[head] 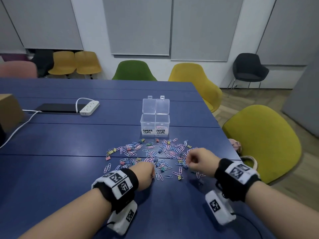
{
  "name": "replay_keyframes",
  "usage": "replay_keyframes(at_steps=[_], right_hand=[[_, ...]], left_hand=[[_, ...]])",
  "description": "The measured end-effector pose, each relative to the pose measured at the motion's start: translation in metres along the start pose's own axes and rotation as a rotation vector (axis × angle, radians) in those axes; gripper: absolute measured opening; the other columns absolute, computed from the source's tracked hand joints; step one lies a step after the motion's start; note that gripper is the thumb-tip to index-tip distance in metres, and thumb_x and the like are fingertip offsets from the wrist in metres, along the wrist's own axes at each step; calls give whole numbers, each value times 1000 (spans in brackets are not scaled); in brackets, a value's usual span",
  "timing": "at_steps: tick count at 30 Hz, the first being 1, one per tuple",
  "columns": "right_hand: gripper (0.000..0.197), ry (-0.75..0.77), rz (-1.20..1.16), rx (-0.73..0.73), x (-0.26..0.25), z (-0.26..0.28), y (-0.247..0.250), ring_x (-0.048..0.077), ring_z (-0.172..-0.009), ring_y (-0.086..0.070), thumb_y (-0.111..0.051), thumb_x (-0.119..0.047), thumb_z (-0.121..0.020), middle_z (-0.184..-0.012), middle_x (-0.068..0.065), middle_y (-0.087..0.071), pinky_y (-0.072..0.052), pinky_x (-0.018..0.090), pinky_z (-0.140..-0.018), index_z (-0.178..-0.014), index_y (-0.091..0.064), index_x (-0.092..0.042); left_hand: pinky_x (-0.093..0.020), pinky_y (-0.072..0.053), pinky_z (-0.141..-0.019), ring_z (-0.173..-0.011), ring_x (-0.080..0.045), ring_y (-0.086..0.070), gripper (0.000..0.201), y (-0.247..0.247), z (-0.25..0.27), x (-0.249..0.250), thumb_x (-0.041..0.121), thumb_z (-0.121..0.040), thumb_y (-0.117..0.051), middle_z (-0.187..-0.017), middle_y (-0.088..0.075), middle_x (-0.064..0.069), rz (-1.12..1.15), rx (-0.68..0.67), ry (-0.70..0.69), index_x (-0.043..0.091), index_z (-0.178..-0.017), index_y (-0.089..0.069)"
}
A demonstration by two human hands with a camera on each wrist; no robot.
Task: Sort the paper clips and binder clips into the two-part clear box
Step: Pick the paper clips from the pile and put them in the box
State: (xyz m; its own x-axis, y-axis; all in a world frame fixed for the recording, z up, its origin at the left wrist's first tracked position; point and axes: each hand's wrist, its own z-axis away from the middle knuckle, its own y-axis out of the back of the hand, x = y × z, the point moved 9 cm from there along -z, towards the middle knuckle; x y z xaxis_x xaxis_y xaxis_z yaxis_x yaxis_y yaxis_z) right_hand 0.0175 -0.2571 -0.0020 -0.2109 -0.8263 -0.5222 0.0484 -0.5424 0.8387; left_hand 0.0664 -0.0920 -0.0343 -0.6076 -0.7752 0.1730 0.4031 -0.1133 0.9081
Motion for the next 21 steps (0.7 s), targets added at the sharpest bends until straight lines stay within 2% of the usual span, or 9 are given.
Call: replay_keyframes(at_steps=[1, 3, 5, 7, 9, 11, 13, 17, 21], right_hand=[[22, -60, -299, 41, 12, 3, 8, 14, -62, -59, -52, 2, -84, -68, 3, -60, -44, 16, -53, -74, -58, -17], [24, -195, -931, 100, 36, 12, 15, 14, -58, -59, -42, 9, -90, -63, 6, -57, -45, 19, -47, -82, -57, -7], [25, -268, -1239, 141, 53, 21, 18, 16, -60, -53, -35, 9, -91, -63, 6, -51, -43, 25, -53, -84, -55, -4], [26, -283, -1266, 188, 66, 25, 23, 15, -55, -40, -35, 8, -92, -64, 5, -41, -33, 26, -54, -79, -52, -6], [25, -268, -951, 223, 75, 25, 30, 14, -53, -32, -42, 4, -92, -62, 3, -37, -27, 24, -50, -72, -50, -9], [21, -215, -284, 162, 73, 21, 33, 14, -59, -43, -54, -6, -89, -66, 0, -47, -34, 18, -51, -69, -50, -14], [14, -189, 146, 22, 65, 18, 21, 17, -76, -53, -59, -20, -86, -80, -1, -58, -40, 19, -64, -74, -52, -18], [35, -281, 339, -132, 53, 18, 2, 20, -88, -51, -57, -50, -87, -102, 7, -60, -39, 26, -73, -89, -48, -16], [43, -320, 425, -213, 40, 10, -8, 24, -88, -57, -60, -54, -83, -87, 5, -57, -43, 27, -66, -76, -48, -12]], left_hand=[[-20, -43, -65, -72, -17, -55, 26, 5, 0, -5, 4, -89, -45, -75, -56, 2, 162, 36, 7, 22, -70, -48], [-16, -43, -52, -54, -12, -50, 29, 10, 1, -16, -5, -90, -44, -65, -52, 0, 721, 97, 21, 17, -72, -50], [-18, -44, -46, -52, -14, -46, 24, 8, -1, -23, -11, -92, -42, -63, -48, -6, 1382, 89, 42, 6, -78, -52], [-21, -45, -44, -58, -16, -44, 17, 4, -2, -20, -6, -90, -42, -65, -47, -8, 1873, -38, 87, 4, -80, -50], [-24, -45, -43, -61, -18, -41, 7, 5, -1, -13, 2, -81, -42, -68, -46, -10, 2106, -180, 111, 5, -77, -47], [-26, -42, -43, -59, -19, -39, 5, 8, -1, -10, 8, -72, -40, -69, -45, -11, 2184, -222, 93, 7, -74, -45], [-24, -39, -42, -56, -17, -38, 4, 10, -2, -8, 11, -72, -42, -67, -43, -9, 2183, -214, 89, 8, -72, -43], [-19, -34, -36, -45, -12, -41, 15, 3, -12, -15, 10, -85, -54, -60, -46, -4, 1874, -142, 171, 10, -73, -46], [-18, -38, -38, -43, -9, -47, 22, -4, -18, -22, 5, -88, -62, -56, -50, -2, 1421, -69, 183, 10, -70, -51]])
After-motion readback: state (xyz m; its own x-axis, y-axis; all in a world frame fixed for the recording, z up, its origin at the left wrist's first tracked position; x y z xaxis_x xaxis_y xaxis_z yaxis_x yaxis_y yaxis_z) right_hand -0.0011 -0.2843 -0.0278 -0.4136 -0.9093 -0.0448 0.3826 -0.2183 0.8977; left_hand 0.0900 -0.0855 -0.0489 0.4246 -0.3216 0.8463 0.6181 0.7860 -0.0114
